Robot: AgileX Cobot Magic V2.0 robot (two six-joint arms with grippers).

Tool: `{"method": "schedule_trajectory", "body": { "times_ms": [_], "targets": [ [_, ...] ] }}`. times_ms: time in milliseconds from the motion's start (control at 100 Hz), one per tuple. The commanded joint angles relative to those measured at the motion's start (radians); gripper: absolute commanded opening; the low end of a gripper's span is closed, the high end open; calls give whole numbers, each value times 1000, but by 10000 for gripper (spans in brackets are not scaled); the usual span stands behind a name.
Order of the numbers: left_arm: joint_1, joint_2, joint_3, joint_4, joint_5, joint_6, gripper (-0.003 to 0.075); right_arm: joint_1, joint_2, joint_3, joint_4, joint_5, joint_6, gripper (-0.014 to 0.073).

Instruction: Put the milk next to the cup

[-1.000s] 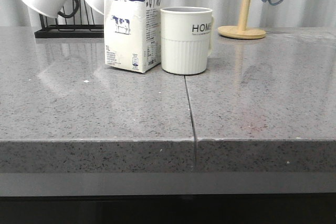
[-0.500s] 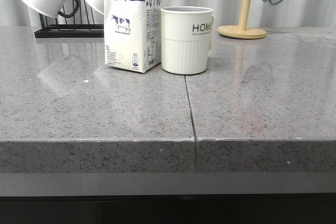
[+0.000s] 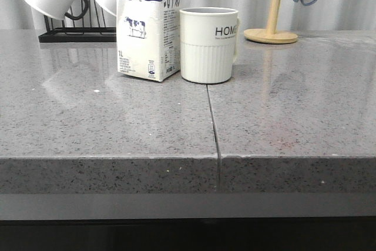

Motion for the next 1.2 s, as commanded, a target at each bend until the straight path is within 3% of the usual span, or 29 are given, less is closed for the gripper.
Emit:
{"method": "schedule_trajectory", "body": {
  "times_ms": [0, 300, 440, 540, 670, 1190],
  "targets": [
    [3, -32, 44, 0, -76, -5, -20, -11, 12, -9, -10, -118, 0, -67],
    [3, -32, 44, 0, -76, -5, -20, -301, -13, 195, -20, -408, 0, -67],
    [3, -32, 44, 0, -76, -5, -20, -384, -91, 300, -108, -432, 90, -67],
    [3, -32, 44, 0, -76, -5, -20, -396, -158, 369, -119, -438, 136, -67],
    [3, -32, 44, 0, -76, -5, -20, -398, -241, 368, -120, -326, 137, -67],
    [3, -32, 44, 0, -76, -5, -20, -399, -239, 368, -120, -329, 137, -67]
  ]
}}
